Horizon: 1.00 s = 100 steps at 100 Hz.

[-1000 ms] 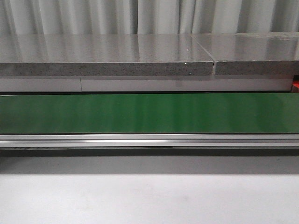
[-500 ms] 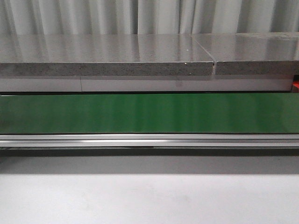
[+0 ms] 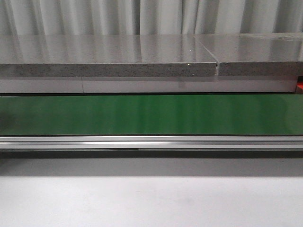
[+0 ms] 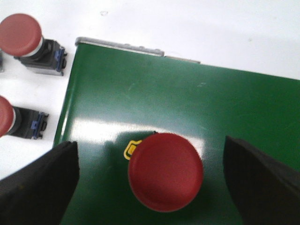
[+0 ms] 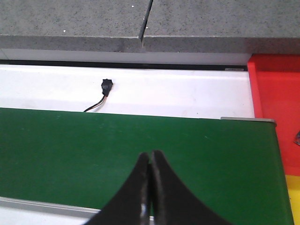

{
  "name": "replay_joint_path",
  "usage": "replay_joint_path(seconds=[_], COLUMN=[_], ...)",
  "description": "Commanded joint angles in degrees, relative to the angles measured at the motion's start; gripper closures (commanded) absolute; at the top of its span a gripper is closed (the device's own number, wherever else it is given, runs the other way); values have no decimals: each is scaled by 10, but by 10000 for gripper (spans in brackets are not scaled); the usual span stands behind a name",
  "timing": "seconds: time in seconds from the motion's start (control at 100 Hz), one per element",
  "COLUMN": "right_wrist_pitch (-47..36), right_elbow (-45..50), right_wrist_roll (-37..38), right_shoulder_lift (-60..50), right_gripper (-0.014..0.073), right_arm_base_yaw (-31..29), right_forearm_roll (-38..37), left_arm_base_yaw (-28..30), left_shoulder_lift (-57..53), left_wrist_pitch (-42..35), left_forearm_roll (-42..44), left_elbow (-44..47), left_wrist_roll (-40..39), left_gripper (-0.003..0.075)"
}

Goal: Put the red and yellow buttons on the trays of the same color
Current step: 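Lower the red button onto the green belt and open the left gripper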

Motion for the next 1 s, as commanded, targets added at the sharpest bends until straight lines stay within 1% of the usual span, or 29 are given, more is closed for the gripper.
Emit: replay_joint_path(seconds=[0.0, 0.22, 0.39, 0.53, 0.75, 0.85, 0.99], right_wrist_pitch=[-33, -33, -33, -33, -33, -33, -33], right_elbow=[-14, -14, -14, -14, -14, -14, -14], right_wrist_roll=[-4, -4, -4, -4, -4, -4, -4], right_shoulder_lift=[-5, -5, -5, -5, -5, -5, -5], right_gripper=[660, 660, 660, 660, 660, 660, 660], right_arm_base_yaw=[1, 1, 1, 1, 1, 1, 1], right_forearm_roll=[8, 8, 8, 8, 8, 8, 8], left_arm_base_yaw=[-5, -2, 21, 62, 143, 178, 224], left_shoulder_lift=[-19, -25, -46, -64, -77, -78, -78], left_wrist_pitch=[-10, 0, 24, 48, 74, 70, 50], left_forearm_roll=[-18, -18, -22, -22, -22, -22, -25], left_elbow=[-40, -71, -70, -70, -65, -48, -1], left_wrist_roll=[18, 17, 17, 17, 17, 17, 17], left_gripper=[111, 111, 111, 111, 111, 111, 111])
